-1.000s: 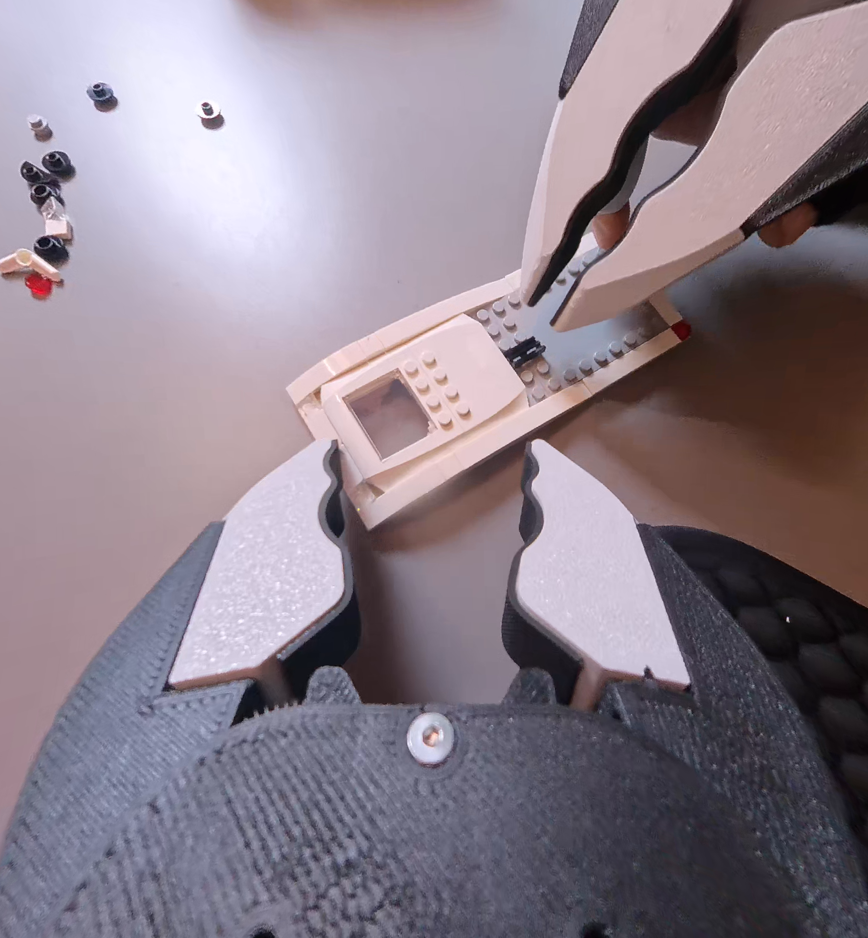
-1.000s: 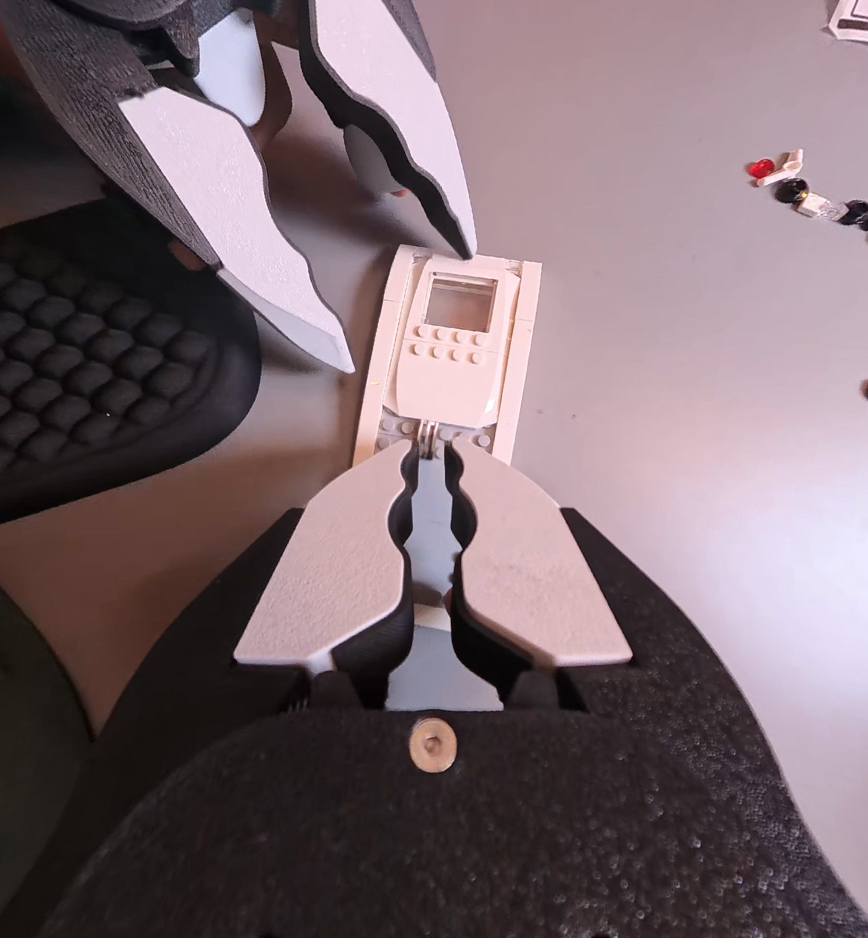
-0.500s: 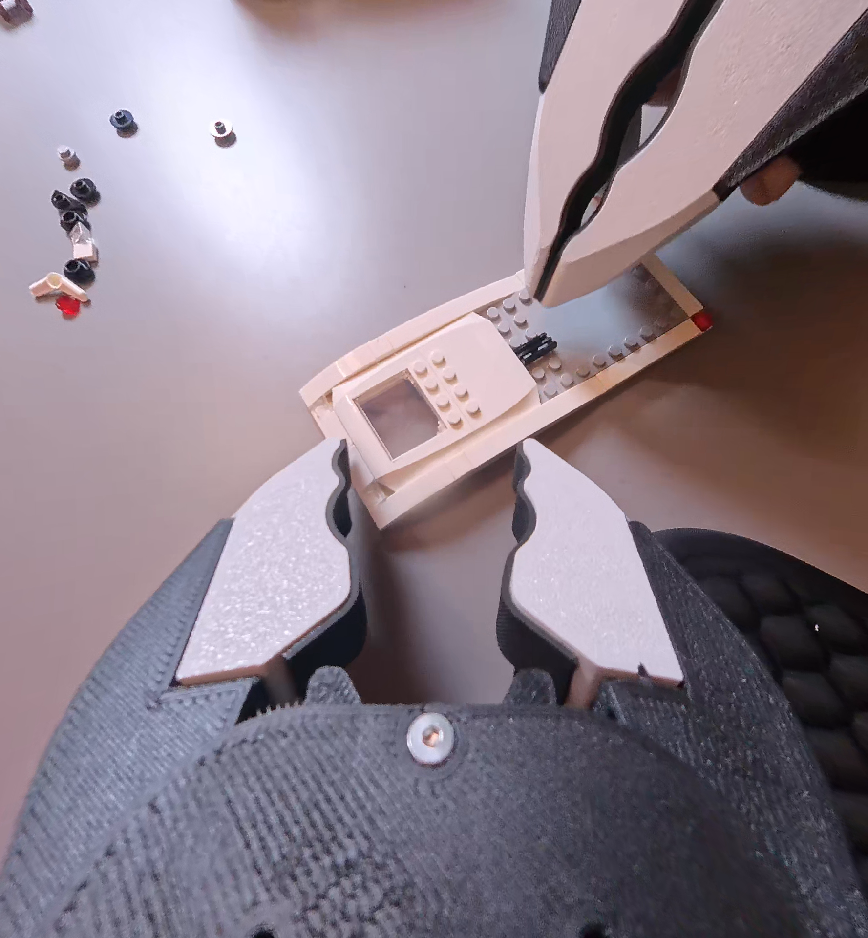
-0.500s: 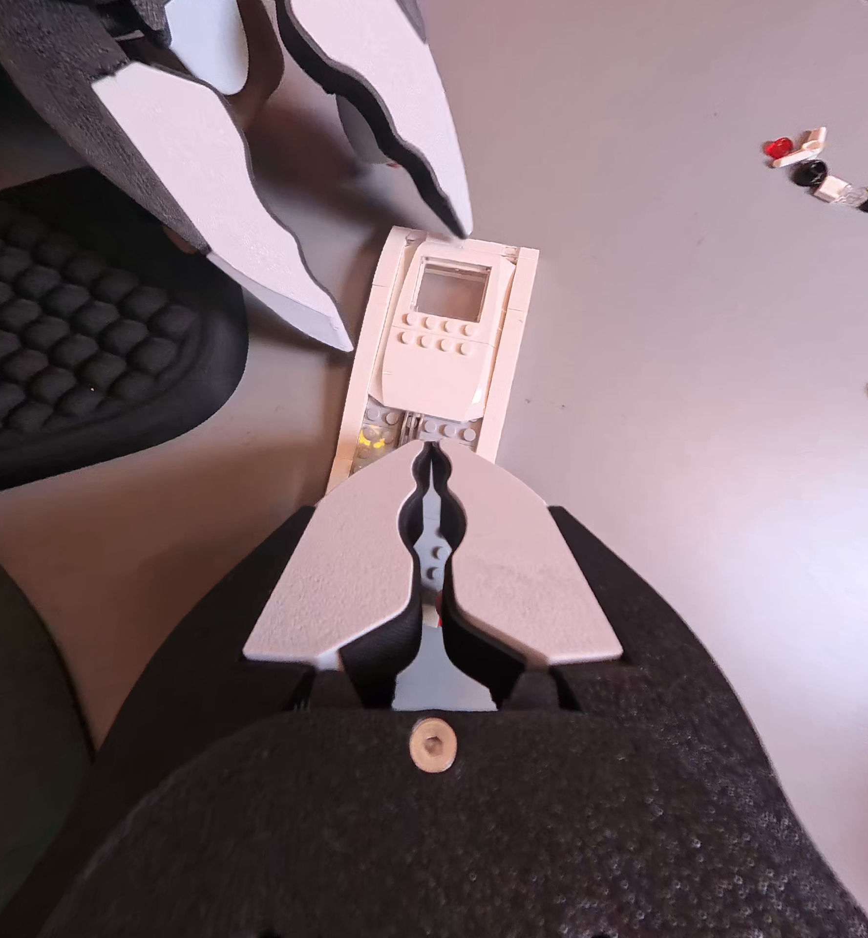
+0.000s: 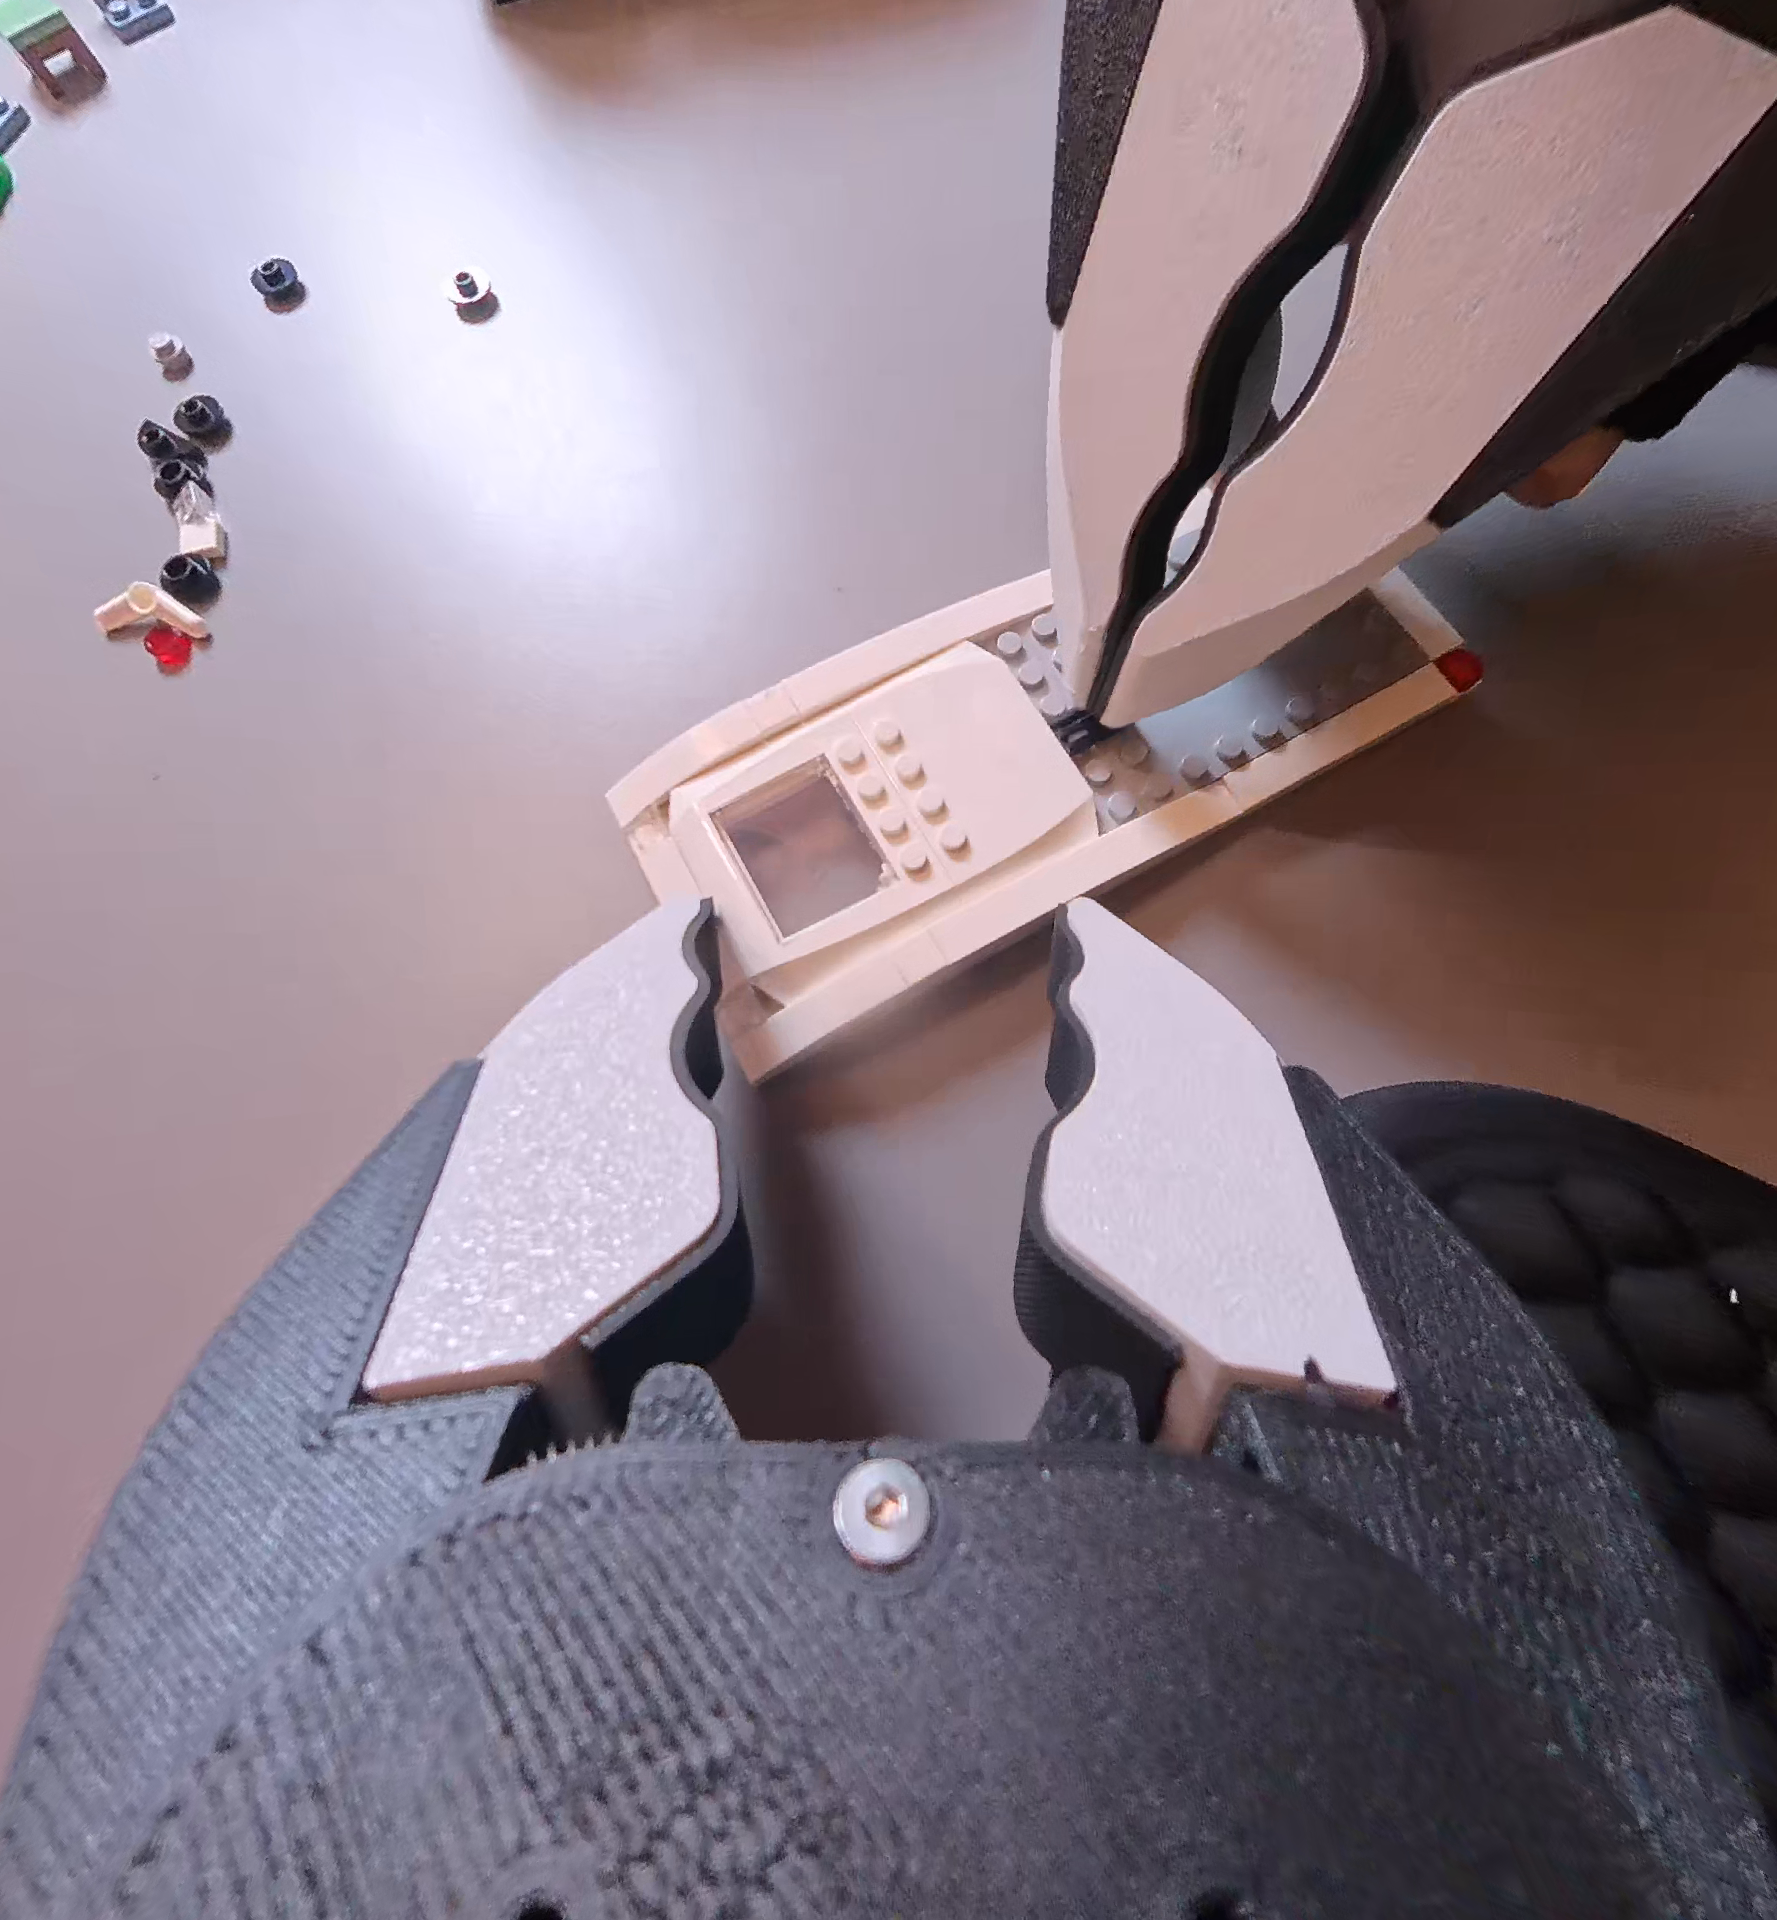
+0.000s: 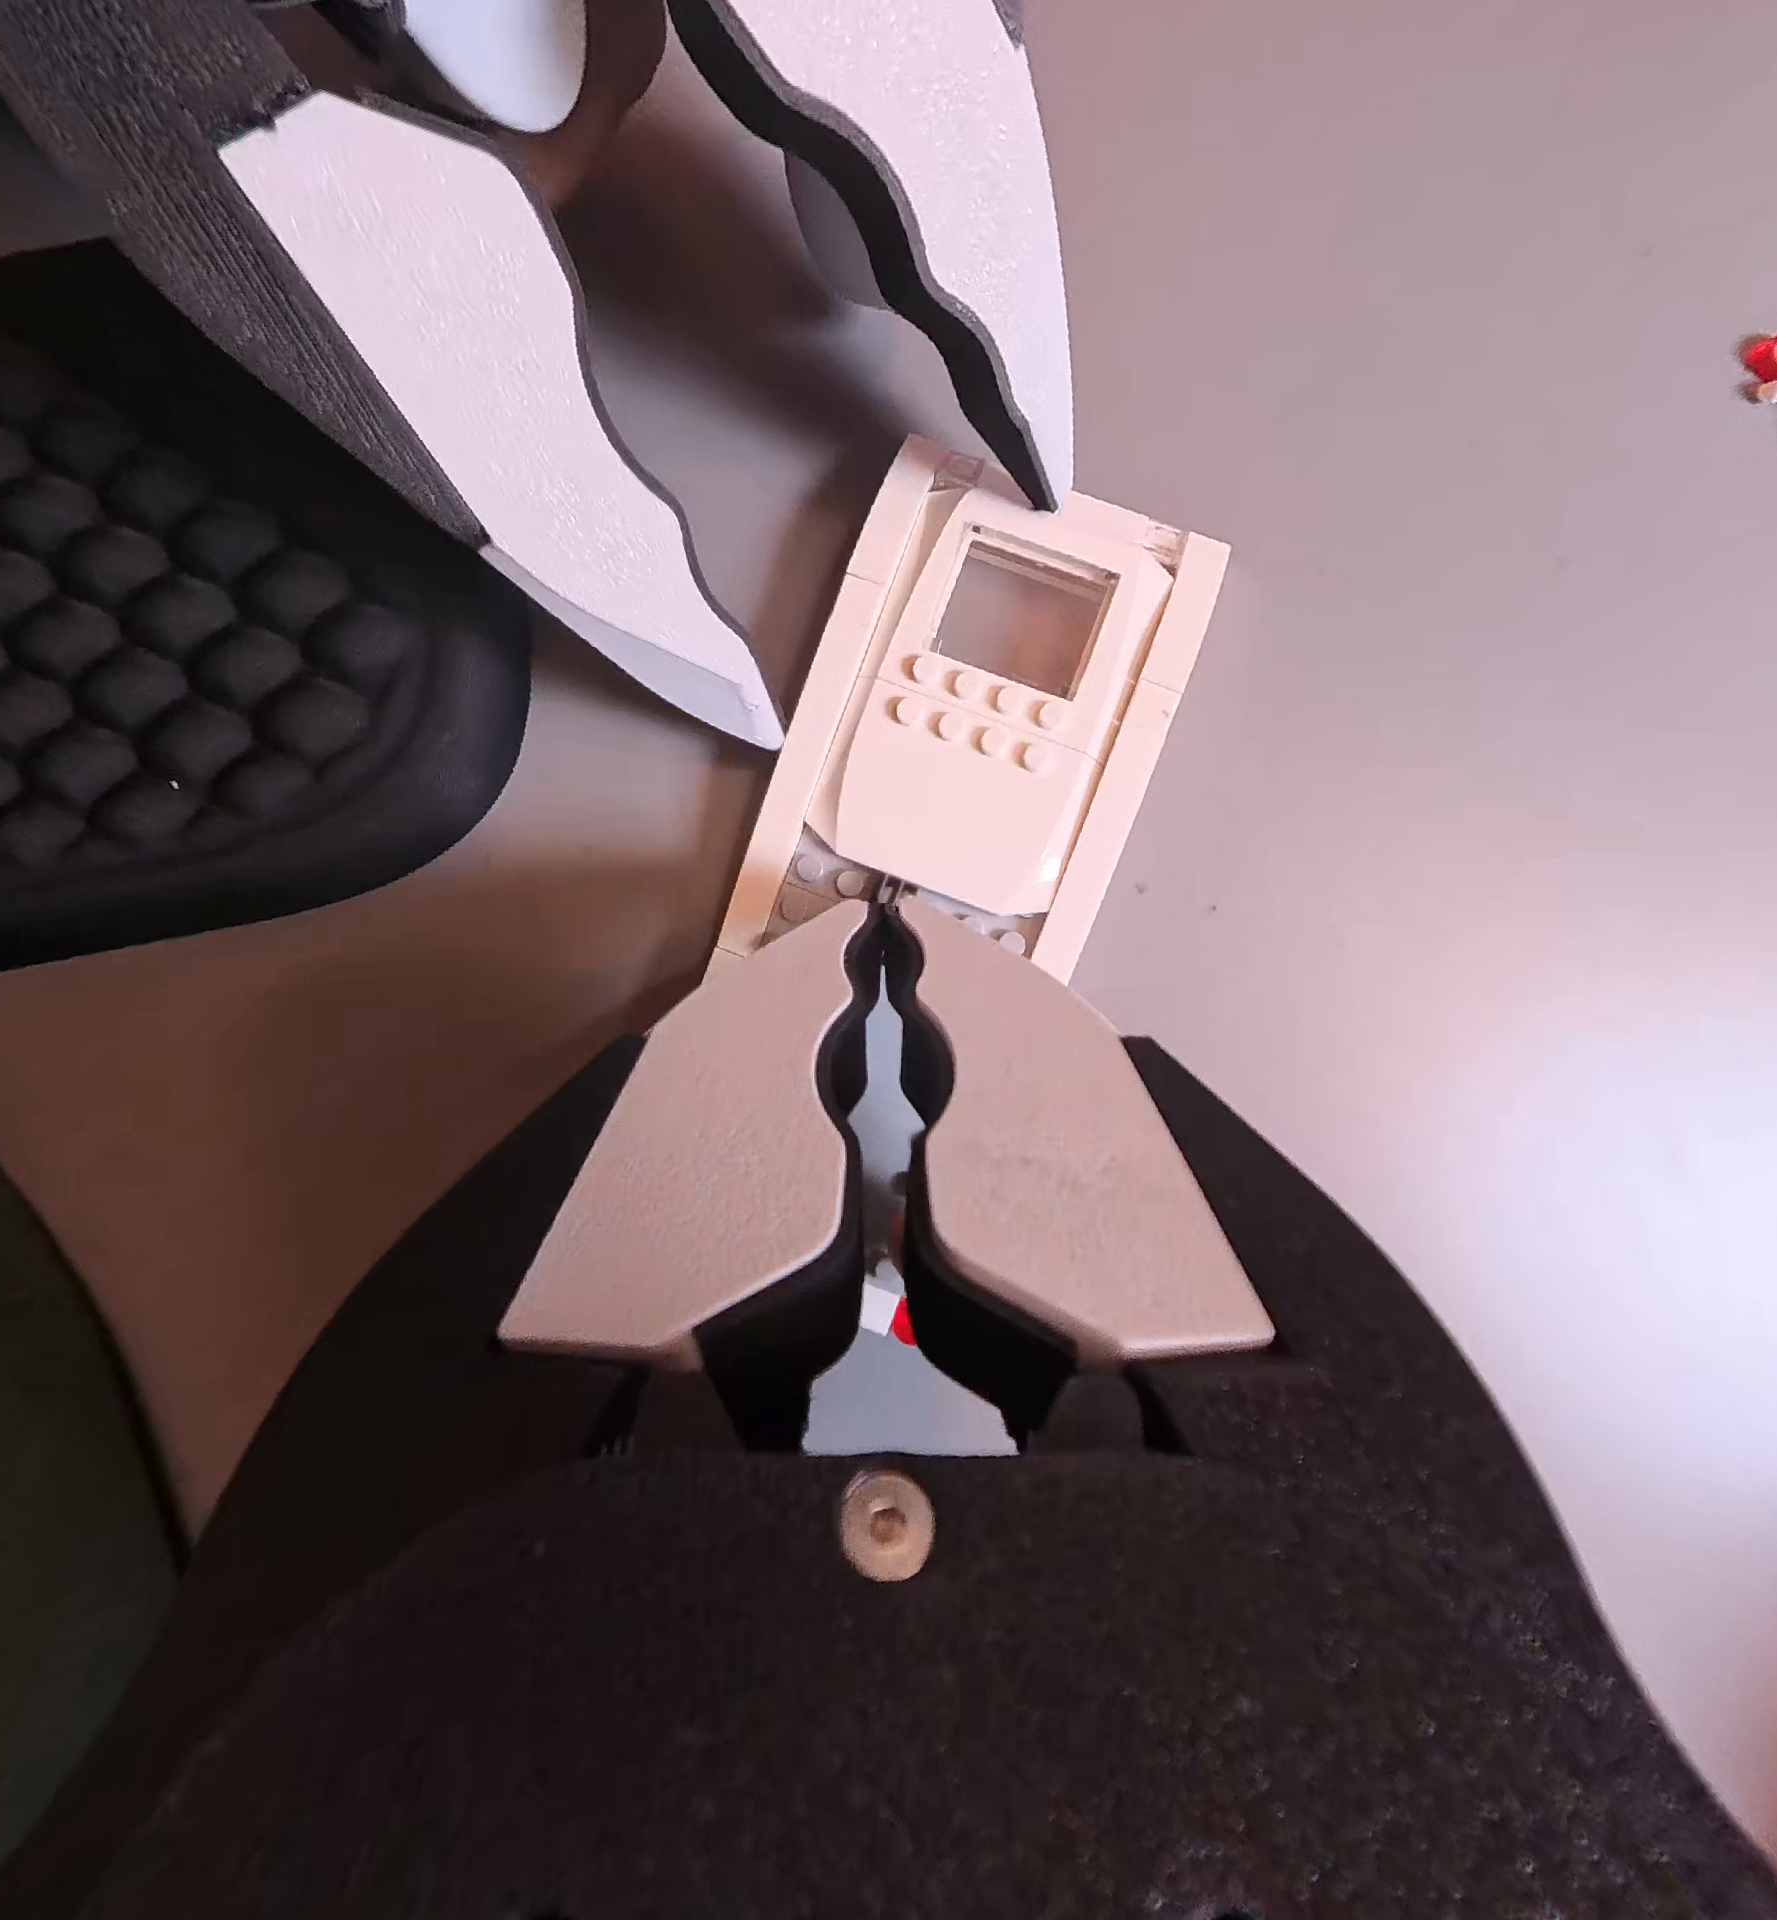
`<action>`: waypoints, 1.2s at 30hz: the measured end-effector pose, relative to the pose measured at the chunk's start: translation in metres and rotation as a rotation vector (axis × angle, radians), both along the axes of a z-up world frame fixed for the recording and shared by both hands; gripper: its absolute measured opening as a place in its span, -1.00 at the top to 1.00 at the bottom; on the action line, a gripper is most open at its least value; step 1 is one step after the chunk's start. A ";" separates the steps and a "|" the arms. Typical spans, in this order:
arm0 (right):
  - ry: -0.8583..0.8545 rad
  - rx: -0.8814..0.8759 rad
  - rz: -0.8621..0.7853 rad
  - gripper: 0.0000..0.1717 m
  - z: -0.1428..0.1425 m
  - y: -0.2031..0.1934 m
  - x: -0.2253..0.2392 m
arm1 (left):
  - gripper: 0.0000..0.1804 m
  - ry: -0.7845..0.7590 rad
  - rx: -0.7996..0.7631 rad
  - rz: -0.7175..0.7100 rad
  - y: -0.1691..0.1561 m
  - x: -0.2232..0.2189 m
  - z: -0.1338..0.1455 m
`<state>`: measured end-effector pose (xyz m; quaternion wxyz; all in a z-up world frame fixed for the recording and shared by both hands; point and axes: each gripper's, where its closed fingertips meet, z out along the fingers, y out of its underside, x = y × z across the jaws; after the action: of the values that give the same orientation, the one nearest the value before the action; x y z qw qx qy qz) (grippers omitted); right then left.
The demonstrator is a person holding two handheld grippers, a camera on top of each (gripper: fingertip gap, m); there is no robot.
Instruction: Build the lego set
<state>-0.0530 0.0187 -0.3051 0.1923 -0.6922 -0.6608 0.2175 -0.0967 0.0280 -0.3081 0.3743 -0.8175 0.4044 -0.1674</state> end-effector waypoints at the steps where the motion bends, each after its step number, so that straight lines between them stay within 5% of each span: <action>1: -0.007 0.003 0.006 1.00 0.000 0.000 0.000 | 0.32 0.001 0.000 0.002 0.000 0.000 0.000; 11: -0.105 0.109 0.053 1.00 -0.003 0.000 0.001 | 0.29 0.045 0.027 0.022 -0.001 0.002 -0.002; 20: -0.121 0.029 0.045 1.00 -0.004 0.001 -0.004 | 0.29 0.051 0.038 0.025 -0.001 0.002 -0.003; 23: -0.029 0.018 0.063 1.00 0.001 0.002 -0.004 | 0.34 0.041 0.041 0.022 0.000 0.001 -0.002; 25: 0.205 -0.076 0.005 1.00 0.032 0.006 -0.005 | 0.37 0.035 0.048 0.016 0.000 0.001 -0.002; 28: 0.345 -0.035 -0.096 1.00 0.063 0.041 0.036 | 0.33 0.034 0.047 0.009 0.001 0.002 -0.002; 30: 0.281 0.006 -0.146 0.71 0.056 0.060 0.074 | 0.31 0.035 0.054 -0.002 0.000 0.003 -0.003; 36: 0.048 0.028 -0.179 0.74 0.013 0.052 0.127 | 0.31 0.027 0.047 0.005 0.003 0.007 -0.002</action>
<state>0.0742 0.0708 -0.2924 0.2365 -0.7403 -0.5943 0.2068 -0.0900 0.0314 -0.3101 0.3886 -0.8117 0.4110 -0.1458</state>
